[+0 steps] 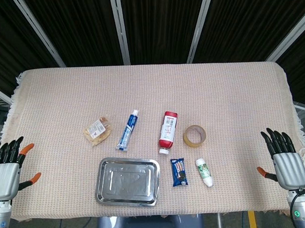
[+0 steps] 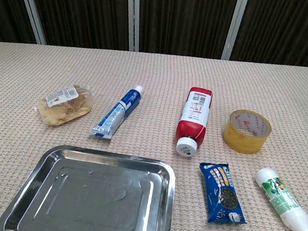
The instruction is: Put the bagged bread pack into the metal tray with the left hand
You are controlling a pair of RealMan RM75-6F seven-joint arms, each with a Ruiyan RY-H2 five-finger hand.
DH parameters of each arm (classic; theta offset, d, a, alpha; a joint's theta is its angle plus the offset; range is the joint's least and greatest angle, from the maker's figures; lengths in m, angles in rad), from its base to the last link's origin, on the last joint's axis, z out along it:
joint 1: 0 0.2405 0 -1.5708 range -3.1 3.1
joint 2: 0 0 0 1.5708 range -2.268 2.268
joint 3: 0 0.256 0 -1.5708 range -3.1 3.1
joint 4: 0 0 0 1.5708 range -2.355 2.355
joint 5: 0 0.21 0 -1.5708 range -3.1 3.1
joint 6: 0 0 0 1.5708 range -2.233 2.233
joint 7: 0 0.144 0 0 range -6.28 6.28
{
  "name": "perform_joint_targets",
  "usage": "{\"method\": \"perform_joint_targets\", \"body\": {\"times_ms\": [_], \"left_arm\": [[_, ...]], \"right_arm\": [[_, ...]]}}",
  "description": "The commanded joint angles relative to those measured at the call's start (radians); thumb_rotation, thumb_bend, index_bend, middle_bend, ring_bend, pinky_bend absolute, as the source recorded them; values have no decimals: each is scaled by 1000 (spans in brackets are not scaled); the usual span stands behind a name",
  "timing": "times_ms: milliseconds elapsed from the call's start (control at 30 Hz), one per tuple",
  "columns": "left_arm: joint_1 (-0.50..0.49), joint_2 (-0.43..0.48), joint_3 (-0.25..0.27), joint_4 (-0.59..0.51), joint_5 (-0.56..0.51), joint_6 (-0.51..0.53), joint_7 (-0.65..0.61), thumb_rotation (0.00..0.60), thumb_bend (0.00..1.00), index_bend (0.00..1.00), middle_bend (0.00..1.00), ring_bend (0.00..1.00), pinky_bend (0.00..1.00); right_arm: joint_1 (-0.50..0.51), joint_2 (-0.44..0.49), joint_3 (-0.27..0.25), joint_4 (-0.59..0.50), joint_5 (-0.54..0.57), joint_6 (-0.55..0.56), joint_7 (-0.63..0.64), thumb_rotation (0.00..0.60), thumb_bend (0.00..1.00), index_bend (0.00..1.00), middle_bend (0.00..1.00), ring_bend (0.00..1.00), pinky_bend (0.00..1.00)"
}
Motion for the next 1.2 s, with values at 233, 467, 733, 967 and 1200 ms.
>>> {"method": "perform_joint_targets", "body": {"times_ms": [233,467,733,967,1200], "left_arm": [[11,12,-4,-11,11,-3,0,584,130,195,0,0,0],[16,15,-5,-19,26,-10,9,584,132,198,0,0,0],[15,16,-16,-26,25,-35,24,586,132,199,0,0,0],[-19,10,-40,-3,0,-107,28,585,131,188,0,0,0],[-138,4,-96,17,-114,-329,67,586,131,143,0,0,0]], "right_arm": [[-1,1,-1,-3,-7,8,1,600,11,25,0,0,0],[-6,2,-3,-1,-8,16,9,600,10,26,0,0,0],[-5,1,-4,5,-5,13,15,600,11,26,0,0,0],[-3,3,-3,2,-6,12,14,600,12,26,0,0,0],[-5,8,-4,-4,-9,18,19,600,11,26,0,0,0]]}}
